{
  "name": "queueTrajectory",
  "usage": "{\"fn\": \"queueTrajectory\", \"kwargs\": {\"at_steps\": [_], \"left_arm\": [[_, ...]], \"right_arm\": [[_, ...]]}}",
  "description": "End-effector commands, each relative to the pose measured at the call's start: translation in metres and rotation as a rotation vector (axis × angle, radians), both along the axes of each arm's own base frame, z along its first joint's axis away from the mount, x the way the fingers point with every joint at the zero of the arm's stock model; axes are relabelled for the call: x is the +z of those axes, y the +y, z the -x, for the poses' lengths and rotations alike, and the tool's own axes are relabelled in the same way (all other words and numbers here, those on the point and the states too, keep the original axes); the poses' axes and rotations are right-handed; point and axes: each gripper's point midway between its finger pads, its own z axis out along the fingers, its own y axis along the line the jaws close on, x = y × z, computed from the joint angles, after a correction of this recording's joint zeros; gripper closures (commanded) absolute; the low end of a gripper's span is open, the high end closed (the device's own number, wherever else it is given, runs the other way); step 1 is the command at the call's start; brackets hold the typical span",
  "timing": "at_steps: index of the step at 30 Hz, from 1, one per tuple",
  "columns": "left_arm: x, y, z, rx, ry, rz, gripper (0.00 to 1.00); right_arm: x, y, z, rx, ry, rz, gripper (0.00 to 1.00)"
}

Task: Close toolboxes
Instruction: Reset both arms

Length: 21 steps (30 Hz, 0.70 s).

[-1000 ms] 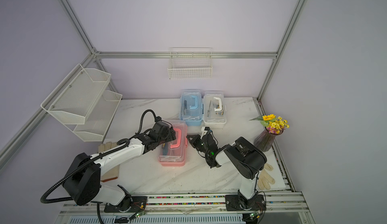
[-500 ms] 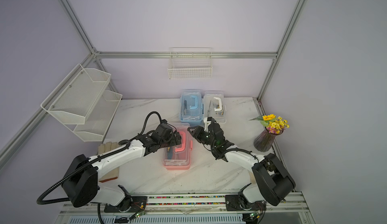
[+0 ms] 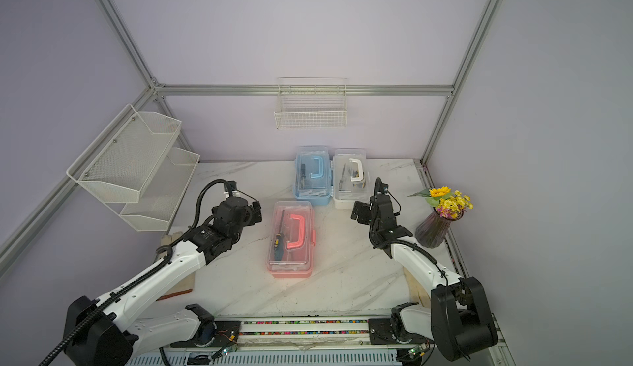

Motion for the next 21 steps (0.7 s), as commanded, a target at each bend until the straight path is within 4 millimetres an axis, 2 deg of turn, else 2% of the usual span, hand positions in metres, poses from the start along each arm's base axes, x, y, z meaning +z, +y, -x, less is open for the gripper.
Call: {"fn": "queueTrajectory", "kwargs": {"at_steps": [1, 2, 4, 7, 9, 11, 13, 15, 16, 17, 19, 21], "left_arm": [[-0.019, 0.050, 0.003, 0.125, -0.081, -0.114, 0.00], [-0.025, 0.058, 0.003, 0.141, -0.110, -0.114, 0.00], [-0.024, 0.067, -0.001, 0.135, -0.120, -0.102, 0.00], [-0.019, 0.073, -0.013, 0.093, -0.226, -0.149, 0.00], [-0.032, 0.081, -0.020, 0.078, -0.227, -0.151, 0.00], [-0.052, 0.091, -0.028, 0.081, -0.198, -0.134, 0.00], [-0.055, 0.092, -0.035, 0.066, -0.225, -0.129, 0.00], [-0.054, 0.093, -0.042, 0.045, -0.254, -0.102, 0.00], [-0.062, 0.097, -0.046, 0.050, -0.253, -0.097, 0.00], [-0.070, 0.094, -0.050, 0.020, -0.258, -0.099, 0.00], [-0.081, 0.087, -0.057, -0.025, -0.252, -0.116, 0.00], [-0.086, 0.093, -0.054, -0.001, -0.231, -0.090, 0.00]], "right_arm": [[0.005, -0.028, -0.013, -0.052, -0.134, 0.147, 0.03], [0.004, -0.032, -0.016, -0.055, -0.170, 0.134, 0.03], [0.008, -0.035, -0.024, -0.048, -0.254, 0.123, 0.03], [-0.001, -0.038, -0.037, -0.042, -0.318, 0.119, 0.03], [-0.008, -0.044, -0.047, -0.055, -0.337, 0.140, 0.03], [-0.005, -0.045, -0.053, -0.035, -0.366, 0.182, 0.03], [-0.011, -0.052, -0.054, -0.045, -0.387, 0.189, 0.03], [-0.027, -0.057, -0.056, -0.048, -0.388, 0.178, 0.03], [-0.029, -0.059, -0.057, -0.050, -0.415, 0.172, 0.03], [-0.035, -0.060, -0.055, -0.051, -0.366, 0.148, 0.03], [-0.030, -0.066, -0.054, -0.065, -0.402, 0.147, 0.03], [-0.034, -0.069, -0.054, -0.084, -0.373, 0.128, 0.03]]}}
